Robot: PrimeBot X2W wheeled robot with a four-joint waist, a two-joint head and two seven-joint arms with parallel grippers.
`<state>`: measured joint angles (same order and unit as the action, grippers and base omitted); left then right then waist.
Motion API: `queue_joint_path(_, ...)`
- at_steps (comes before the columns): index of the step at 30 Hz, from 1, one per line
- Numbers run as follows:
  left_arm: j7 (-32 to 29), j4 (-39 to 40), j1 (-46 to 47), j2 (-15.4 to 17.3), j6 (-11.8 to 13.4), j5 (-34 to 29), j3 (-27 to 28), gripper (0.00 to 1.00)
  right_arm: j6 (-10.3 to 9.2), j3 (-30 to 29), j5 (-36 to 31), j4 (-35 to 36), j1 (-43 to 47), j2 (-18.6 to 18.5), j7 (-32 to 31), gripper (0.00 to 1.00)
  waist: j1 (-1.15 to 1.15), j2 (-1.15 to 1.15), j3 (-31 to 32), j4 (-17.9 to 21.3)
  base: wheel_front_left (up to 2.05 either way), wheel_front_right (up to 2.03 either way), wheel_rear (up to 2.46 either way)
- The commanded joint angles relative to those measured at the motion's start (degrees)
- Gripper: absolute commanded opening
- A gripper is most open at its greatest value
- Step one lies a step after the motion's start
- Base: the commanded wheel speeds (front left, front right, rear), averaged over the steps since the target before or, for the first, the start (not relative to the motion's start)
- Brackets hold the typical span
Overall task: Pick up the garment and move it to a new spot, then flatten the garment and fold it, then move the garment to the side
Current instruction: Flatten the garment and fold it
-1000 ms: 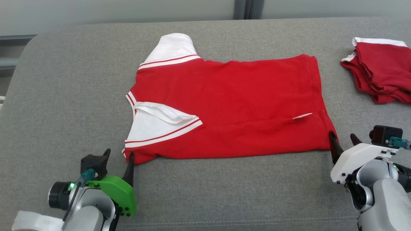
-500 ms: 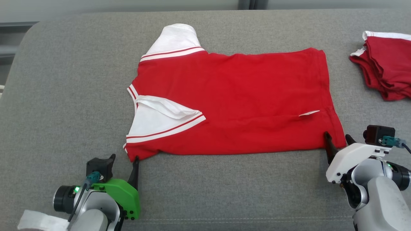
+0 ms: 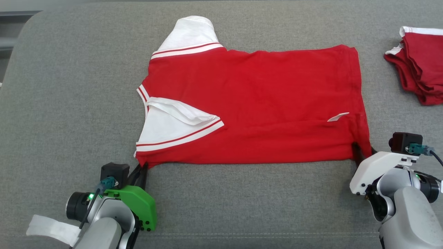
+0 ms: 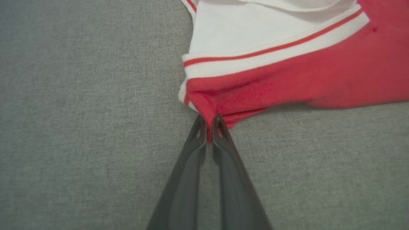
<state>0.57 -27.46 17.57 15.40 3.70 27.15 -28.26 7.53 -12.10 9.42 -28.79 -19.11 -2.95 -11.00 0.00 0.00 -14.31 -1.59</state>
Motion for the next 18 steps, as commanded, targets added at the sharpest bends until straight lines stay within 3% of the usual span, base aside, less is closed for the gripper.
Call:
queue_joint_path(1, 0.3, -0.3, 0.7, 0.1, -0.3, 0.3, 0.0, 0.00, -0.09, 0.1, 0.2, -1.3, 0.6, 0.1, -0.5, 0.00, 0.00, 0.00, 0.1, -0.1, 0.00, 0.00, 0.00)
queue_joint_path(15, -2.0, 2.8, -4.8, 3.7, -0.4, 2.0, -0.2, 0.00, -0.12, -2.6, 3.2, 2.7, 6.0, -0.2, -2.5, 0.00, 0.00, 0.00, 5.8, -0.1, 0.00, 0.00, 0.00)
queue_joint_path(18, -2.9, 4.9, -6.4, 4.3, 0.5, 2.5, 0.0, 0.00, -0.12, -3.5, 4.5, 4.8, 7.6, -0.2, -3.2, 0.00, 0.00, 0.00, 7.1, -0.1, 0.00, 0.00, 0.00)
